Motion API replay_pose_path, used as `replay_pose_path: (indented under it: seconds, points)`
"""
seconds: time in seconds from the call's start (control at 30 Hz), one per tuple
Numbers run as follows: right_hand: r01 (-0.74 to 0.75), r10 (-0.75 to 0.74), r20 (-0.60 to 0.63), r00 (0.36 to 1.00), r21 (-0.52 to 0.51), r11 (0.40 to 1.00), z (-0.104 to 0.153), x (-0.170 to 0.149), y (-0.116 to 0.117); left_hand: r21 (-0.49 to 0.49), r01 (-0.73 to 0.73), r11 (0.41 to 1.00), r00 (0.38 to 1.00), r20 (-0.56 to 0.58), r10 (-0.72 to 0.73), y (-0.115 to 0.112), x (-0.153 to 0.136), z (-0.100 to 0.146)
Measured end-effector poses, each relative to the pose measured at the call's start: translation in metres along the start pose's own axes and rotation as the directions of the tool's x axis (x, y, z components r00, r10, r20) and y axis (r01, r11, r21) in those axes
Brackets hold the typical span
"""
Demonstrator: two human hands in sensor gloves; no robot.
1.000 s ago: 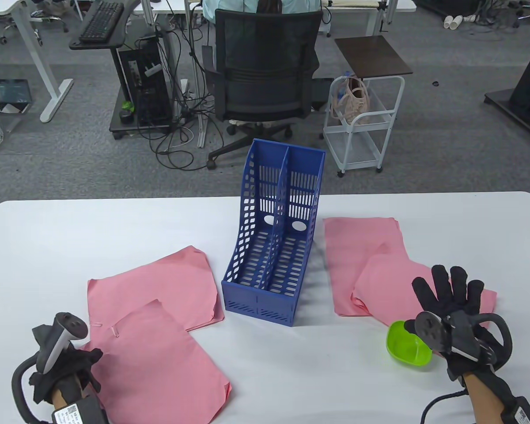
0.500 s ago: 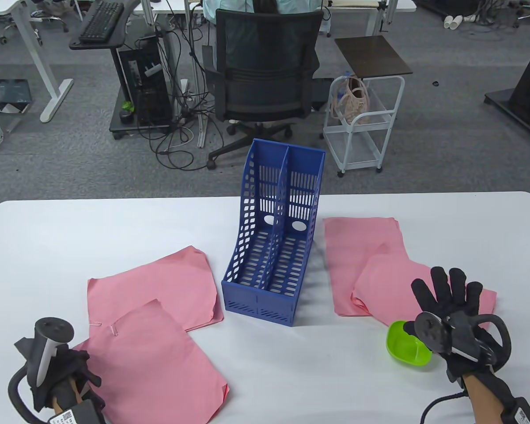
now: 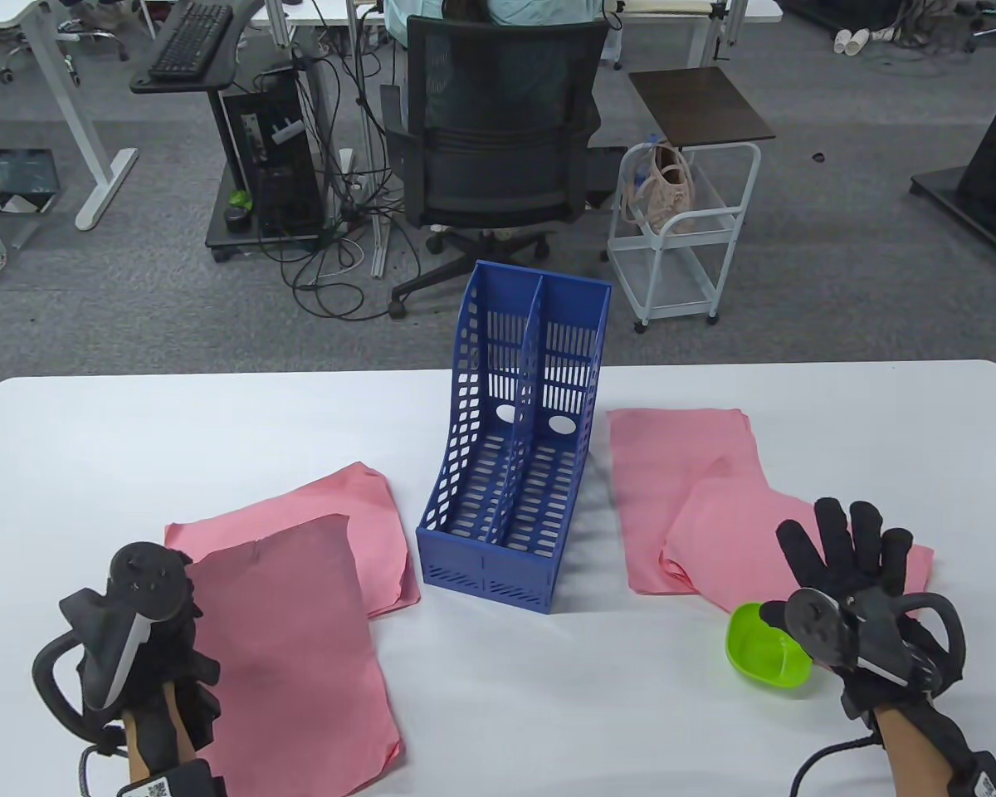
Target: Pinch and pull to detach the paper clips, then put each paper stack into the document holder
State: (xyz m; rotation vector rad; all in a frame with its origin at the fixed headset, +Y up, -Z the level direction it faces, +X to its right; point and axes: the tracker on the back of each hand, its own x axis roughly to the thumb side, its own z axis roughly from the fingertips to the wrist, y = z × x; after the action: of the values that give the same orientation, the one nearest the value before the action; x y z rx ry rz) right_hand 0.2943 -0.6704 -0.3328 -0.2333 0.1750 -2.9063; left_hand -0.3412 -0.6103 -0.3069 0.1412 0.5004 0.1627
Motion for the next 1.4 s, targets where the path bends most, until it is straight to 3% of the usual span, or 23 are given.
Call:
replay_pose_path:
  seconds: [0.23,0.43,0.63,0.77,0.9,1.1,1.23,1.4]
  points:
    - [0.042,-0.041,0.038,0.998,-0.036,0.998,0.000,0.009,-0.013,0.148,-0.011,0.989,0.986,0.167,-0.014,0.049,0.047,0.038]
    - [0.252,-0.219,0.213,0.952,-0.143,0.957,-0.003,0.046,-0.059,0.266,-0.059,0.962,0.934,0.355,-0.041,0.078,0.102,0.083]
    - [0.425,-0.303,0.446,0.842,-0.204,0.882,-0.002,0.104,-0.124,0.377,-0.064,0.924,0.869,0.476,-0.134,0.074,0.159,0.122]
    - [0.442,-0.290,0.525,0.801,-0.190,0.877,-0.004,0.142,-0.153,0.438,-0.085,0.895,0.808,0.557,-0.195,0.055,0.188,0.144]
    - [0.379,-0.249,0.519,0.818,-0.159,0.912,-0.012,0.167,-0.159,0.461,-0.141,0.876,0.744,0.633,-0.214,0.035,0.200,0.160]
    - [0.333,-0.234,0.508,0.829,-0.113,0.936,-0.020,0.178,-0.145,0.421,-0.182,0.889,0.678,0.708,-0.197,0.026,0.206,0.165]
    - [0.398,-0.290,0.542,0.788,-0.089,0.913,-0.024,0.181,-0.138,0.435,-0.211,0.875,0.656,0.727,-0.203,0.028,0.204,0.171]
    - [0.473,-0.322,0.572,0.755,-0.134,0.871,-0.023,0.181,-0.140,0.436,-0.237,0.868,0.652,0.734,-0.190,0.033,0.195,0.172]
